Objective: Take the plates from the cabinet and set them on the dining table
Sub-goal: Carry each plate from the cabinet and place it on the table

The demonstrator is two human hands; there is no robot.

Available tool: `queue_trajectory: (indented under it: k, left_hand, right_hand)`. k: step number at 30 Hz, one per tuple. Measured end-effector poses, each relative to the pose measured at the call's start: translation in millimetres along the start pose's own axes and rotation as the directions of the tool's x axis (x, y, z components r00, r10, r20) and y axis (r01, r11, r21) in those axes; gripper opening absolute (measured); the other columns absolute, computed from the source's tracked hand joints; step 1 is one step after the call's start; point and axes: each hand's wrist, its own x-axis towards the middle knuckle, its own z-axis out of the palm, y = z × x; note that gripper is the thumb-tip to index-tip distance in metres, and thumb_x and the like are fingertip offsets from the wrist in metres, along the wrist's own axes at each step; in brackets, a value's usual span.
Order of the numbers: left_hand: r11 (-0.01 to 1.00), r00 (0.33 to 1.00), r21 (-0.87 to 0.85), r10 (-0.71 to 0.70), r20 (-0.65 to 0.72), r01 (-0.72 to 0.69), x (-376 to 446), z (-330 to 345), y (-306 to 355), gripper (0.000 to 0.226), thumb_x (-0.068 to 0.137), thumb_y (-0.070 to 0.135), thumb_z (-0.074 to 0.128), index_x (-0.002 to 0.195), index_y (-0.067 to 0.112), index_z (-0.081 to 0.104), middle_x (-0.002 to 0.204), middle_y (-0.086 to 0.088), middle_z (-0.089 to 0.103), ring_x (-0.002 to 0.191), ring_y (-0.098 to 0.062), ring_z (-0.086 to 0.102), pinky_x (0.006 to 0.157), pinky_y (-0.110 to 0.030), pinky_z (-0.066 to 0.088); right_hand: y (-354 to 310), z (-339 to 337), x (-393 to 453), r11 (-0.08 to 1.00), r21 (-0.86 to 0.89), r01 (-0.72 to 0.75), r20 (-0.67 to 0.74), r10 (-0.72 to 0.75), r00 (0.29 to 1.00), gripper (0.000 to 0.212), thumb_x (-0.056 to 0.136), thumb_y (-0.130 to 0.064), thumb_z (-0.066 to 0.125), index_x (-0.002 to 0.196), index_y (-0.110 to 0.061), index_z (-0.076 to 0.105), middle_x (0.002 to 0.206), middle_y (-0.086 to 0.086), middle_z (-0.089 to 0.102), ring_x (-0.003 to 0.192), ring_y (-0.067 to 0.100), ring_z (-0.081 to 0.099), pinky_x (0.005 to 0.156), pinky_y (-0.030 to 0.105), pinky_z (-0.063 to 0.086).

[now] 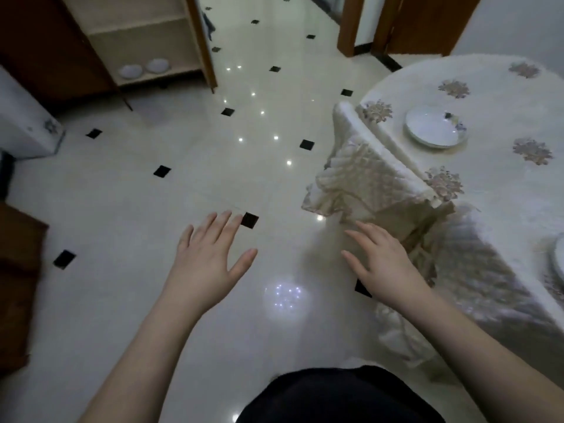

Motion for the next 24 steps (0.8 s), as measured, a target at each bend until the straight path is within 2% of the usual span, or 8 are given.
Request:
queue_trajectory:
  k: [3, 5, 10, 15, 20, 24]
  left_hand:
    - [0.994, 0.996, -0.068, -0.092, -0.023, 0.09, -13, 2, -23, 0.081, 0.082, 0.071, 0.008, 0.151, 0.03, 0.021, 0.16, 0.008, 0.018, 0.148, -0.013, 0.009, 0.119, -0.04, 0.008]
    - [0.981, 0.989, -0.135, -0.144, -0.018, 0.14, -14, 7, -31, 0.082, 0.083, 0.071, 0.009, 0.152, 0.029, 0.022, 0.16, 0.008, 0.019, 0.148, -0.012, 0.009, 0.119, -0.039, 0.008]
    - [0.966, 0.977, -0.144, -0.214, 0.022, 0.215, 18, 17, -50, 0.081, 0.083, 0.07, 0.007, 0.152, 0.031, 0.02, 0.16, 0.009, 0.017, 0.148, -0.011, 0.007, 0.12, -0.039, 0.007]
    - [0.96, 0.963, -0.082, -0.268, 0.025, 0.269, 90, 0, -72, 0.082, 0.081, 0.07, 0.005, 0.152, 0.031, 0.019, 0.161, 0.008, 0.016, 0.148, -0.012, 0.006, 0.12, -0.04, 0.007]
    - [0.959, 0.957, -0.016, -0.284, -0.06, 0.283, 148, -35, -99, 0.077, 0.085, 0.068, 0.009, 0.151, 0.03, 0.021, 0.16, 0.009, 0.016, 0.148, -0.013, 0.009, 0.12, -0.042, 0.008]
    - [0.931, 0.928, -0.005, -0.363, -0.077, 0.364, 164, -47, -142, 0.08, 0.083, 0.068, 0.007, 0.151, 0.029, 0.022, 0.16, 0.007, 0.018, 0.148, -0.015, 0.009, 0.119, -0.041, 0.007]
  right_hand:
    - [-35, 9, 29, 0.992, -0.029, 0.123, -0.007, -0.124, 0.992, 0.061, 0.088, -0.053, 0.035, 0.126, -0.013, 0.061, 0.137, 0.013, 0.054, 0.131, 0.034, 0.044, 0.108, 0.046, 0.033]
    - [-51, 13, 49, 0.981, -0.077, 0.179, 0.015, -0.179, 0.984, 0.06, 0.087, -0.052, 0.035, 0.124, -0.014, 0.062, 0.135, 0.014, 0.056, 0.131, 0.036, 0.045, 0.108, 0.049, 0.034]
    - [-69, 31, 102, 0.959, -0.111, 0.26, 0.037, -0.258, 0.966, 0.059, 0.09, -0.052, 0.033, 0.13, -0.016, 0.057, 0.141, 0.01, 0.05, 0.137, 0.034, 0.035, 0.112, 0.039, 0.013]
    - [-75, 37, 172, 0.953, -0.042, 0.3, 0.091, -0.296, 0.951, 0.068, 0.089, -0.058, 0.024, 0.137, -0.018, 0.051, 0.149, 0.008, 0.041, 0.141, 0.03, 0.025, 0.114, 0.046, 0.019]
    - [-96, 18, 247, 0.935, -0.015, 0.355, 0.075, -0.353, 0.933, 0.074, 0.086, -0.061, 0.019, 0.141, -0.019, 0.045, 0.154, 0.006, 0.034, 0.144, 0.028, 0.019, 0.115, 0.044, 0.016]
    - [-135, 16, 297, 0.915, -0.009, 0.404, 0.057, -0.403, 0.913, 0.077, 0.084, -0.063, 0.016, 0.143, -0.02, 0.043, 0.155, 0.007, 0.031, 0.144, 0.029, 0.018, 0.115, 0.043, 0.014]
